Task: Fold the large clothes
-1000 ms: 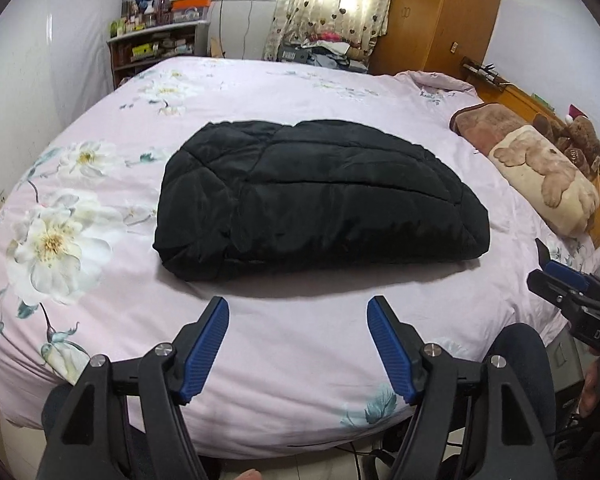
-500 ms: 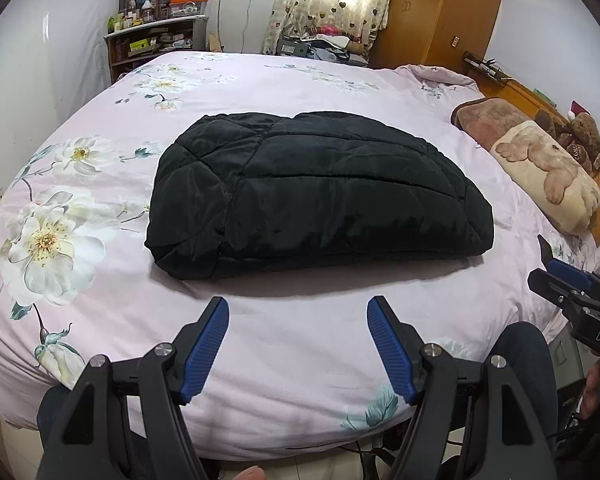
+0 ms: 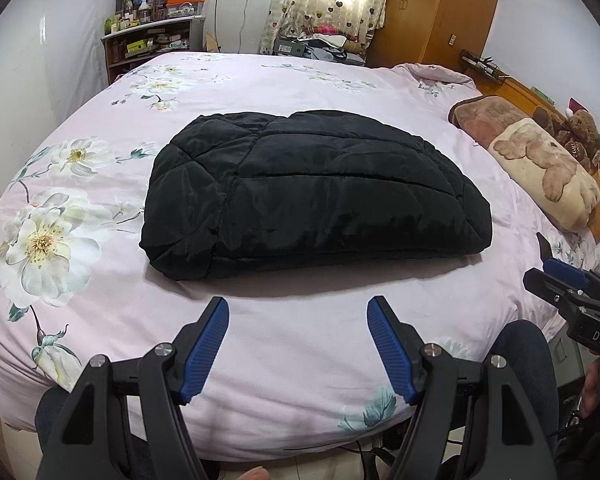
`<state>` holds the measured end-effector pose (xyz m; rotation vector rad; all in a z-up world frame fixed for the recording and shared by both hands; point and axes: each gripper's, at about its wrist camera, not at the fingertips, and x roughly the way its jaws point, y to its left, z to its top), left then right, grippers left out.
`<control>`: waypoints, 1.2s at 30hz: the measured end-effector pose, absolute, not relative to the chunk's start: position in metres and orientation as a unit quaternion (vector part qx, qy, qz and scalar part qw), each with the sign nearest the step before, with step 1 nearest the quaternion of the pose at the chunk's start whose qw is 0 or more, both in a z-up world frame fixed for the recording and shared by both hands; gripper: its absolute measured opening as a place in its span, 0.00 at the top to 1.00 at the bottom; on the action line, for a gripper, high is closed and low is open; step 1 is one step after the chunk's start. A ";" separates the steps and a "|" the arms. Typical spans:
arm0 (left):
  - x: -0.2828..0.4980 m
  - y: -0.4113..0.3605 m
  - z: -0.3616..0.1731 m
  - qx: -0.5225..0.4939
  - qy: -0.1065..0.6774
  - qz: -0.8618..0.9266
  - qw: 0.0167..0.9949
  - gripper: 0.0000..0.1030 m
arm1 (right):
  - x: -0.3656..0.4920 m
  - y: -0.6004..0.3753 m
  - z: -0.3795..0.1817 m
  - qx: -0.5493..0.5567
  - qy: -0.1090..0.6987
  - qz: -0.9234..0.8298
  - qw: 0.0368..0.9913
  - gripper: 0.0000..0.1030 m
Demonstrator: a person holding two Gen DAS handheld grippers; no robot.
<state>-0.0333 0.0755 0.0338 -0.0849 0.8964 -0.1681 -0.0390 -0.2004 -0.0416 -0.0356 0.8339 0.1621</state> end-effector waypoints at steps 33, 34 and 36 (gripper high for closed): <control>-0.037 0.072 0.037 -0.039 0.427 -0.084 0.900 0.29 | -0.039 -0.196 -0.044 -0.021 0.405 0.082 0.911 0.38; -0.037 0.072 0.037 -0.040 0.427 -0.084 0.900 0.29 | -0.040 -0.196 -0.044 -0.021 0.405 0.082 0.911 0.38; -0.037 0.071 0.037 -0.040 0.427 -0.085 0.899 0.29 | -0.040 -0.196 -0.044 -0.022 0.405 0.082 0.910 0.38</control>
